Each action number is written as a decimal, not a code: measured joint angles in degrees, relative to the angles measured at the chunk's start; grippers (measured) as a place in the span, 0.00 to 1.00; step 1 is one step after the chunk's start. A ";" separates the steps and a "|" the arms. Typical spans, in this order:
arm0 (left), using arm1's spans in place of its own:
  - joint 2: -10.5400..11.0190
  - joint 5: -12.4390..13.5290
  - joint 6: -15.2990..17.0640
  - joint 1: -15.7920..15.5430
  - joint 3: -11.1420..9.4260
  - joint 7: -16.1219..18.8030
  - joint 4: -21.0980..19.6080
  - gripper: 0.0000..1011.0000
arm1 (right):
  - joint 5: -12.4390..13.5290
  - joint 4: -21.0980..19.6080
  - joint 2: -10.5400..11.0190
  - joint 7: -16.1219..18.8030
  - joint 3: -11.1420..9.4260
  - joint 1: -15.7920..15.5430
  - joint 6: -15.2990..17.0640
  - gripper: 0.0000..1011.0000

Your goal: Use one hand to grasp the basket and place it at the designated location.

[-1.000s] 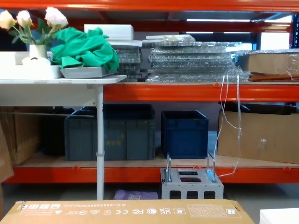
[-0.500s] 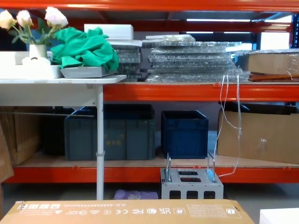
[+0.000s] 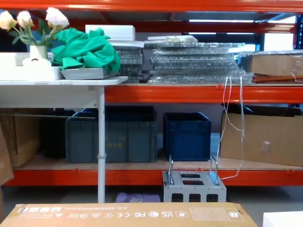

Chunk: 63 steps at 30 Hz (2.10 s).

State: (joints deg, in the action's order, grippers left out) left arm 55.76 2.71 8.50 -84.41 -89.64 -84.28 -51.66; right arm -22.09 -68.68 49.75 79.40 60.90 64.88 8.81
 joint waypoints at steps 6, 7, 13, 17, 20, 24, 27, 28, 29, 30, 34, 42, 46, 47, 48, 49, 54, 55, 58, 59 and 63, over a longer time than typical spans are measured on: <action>0.00 0.00 0.00 0.00 0.00 0.00 0.00 0.00 | -0.17 0.61 -0.48 0.73 -0.07 -0.24 -0.21 0.24; 0.00 0.00 0.00 0.00 0.00 0.00 0.00 0.00 | -0.17 0.61 -0.48 0.73 -0.07 -0.24 -0.21 0.24; 0.00 0.00 0.00 0.00 0.00 0.00 0.00 0.00 | 0.12 0.77 -0.46 0.93 -0.88 -0.06 -0.12 0.38; 0.00 0.00 0.00 0.01 0.00 0.00 0.01 0.00 | 0.55 0.45 -0.15 0.87 -1.58 0.28 0.01 0.52; 0.00 0.00 0.00 0.00 0.00 0.00 0.00 0.00 | 1.08 -0.03 0.19 0.82 -2.29 0.67 0.10 0.59; 0.00 0.00 0.00 0.01 0.00 0.00 0.00 0.00 | 1.91 -0.53 0.63 0.96 -3.06 1.13 0.09 0.74; 0.00 0.00 -0.01 0.00 0.00 0.00 0.00 0.00 | 2.39 -1.36 1.22 1.19 -3.52 1.43 0.09 0.82; 0.00 0.00 0.00 0.01 0.00 0.00 0.00 0.00 | 2.47 -1.56 1.36 1.25 -3.58 1.49 0.11 0.85; 0.00 0.00 0.00 0.01 0.00 0.00 0.00 0.00 | 2.59 -2.10 1.69 1.47 -3.73 1.65 0.17 0.86; 0.00 0.00 0.00 0.00 0.00 0.00 0.00 0.00 | 2.67 -2.45 1.88 1.59 -3.83 1.74 0.24 0.91; 0.00 0.00 0.00 0.00 0.00 0.00 0.00 0.00 | 3.15 -4.27 3.11 2.03 -4.42 2.08 0.77 0.99; 0.00 0.00 0.00 0.00 0.00 0.00 0.01 0.00 | 4.83 -8.44 6.29 2.23 -6.47 2.28 1.79 0.99; 0.00 0.00 0.00 0.00 0.00 0.00 0.00 0.00 | 6.25 -10.52 8.47 1.79 -8.28 2.16 2.38 0.99; 0.00 0.00 0.00 0.01 0.00 0.00 0.00 0.00 | 6.47 -10.84 8.79 1.67 -8.56 2.10 2.45 0.99; 0.00 0.00 0.00 0.01 0.00 0.00 0.00 0.00 | 6.61 -11.09 9.05 1.60 -8.77 2.06 2.52 0.99; 0.00 0.00 0.00 0.00 0.00 0.00 0.00 0.00 | 6.78 -11.41 9.31 1.52 -9.04 2.01 2.59 0.99; -0.01 0.00 0.00 0.00 0.00 0.00 0.00 0.00 | 7.24 -12.43 10.33 1.30 -10.10 1.66 2.66 0.99; 0.00 0.00 0.00 0.00 0.00 0.00 0.00 0.00 | 7.30 -12.47 10.39 1.32 -10.18 1.61 2.66 0.99; 0.00 0.00 0.00 0.01 0.00 0.00 0.00 0.00 | 7.35 -12.51 10.43 1.34 -10.26 1.57 2.63 0.99; 0.00 0.00 0.00 0.01 0.00 0.00 0.00 0.00 | 7.35 -12.50 10.41 1.34 -10.26 1.57 2.62 0.99; 0.00 0.00 0.00 0.00 0.00 0.00 0.00 0.00 | 7.31 -12.43 10.33 1.34 -10.19 1.57 2.61 0.99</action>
State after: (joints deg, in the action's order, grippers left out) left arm 55.76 2.72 8.50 -84.41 -89.64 -84.28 -51.65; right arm -14.78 -81.11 60.08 80.73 50.70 66.45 11.41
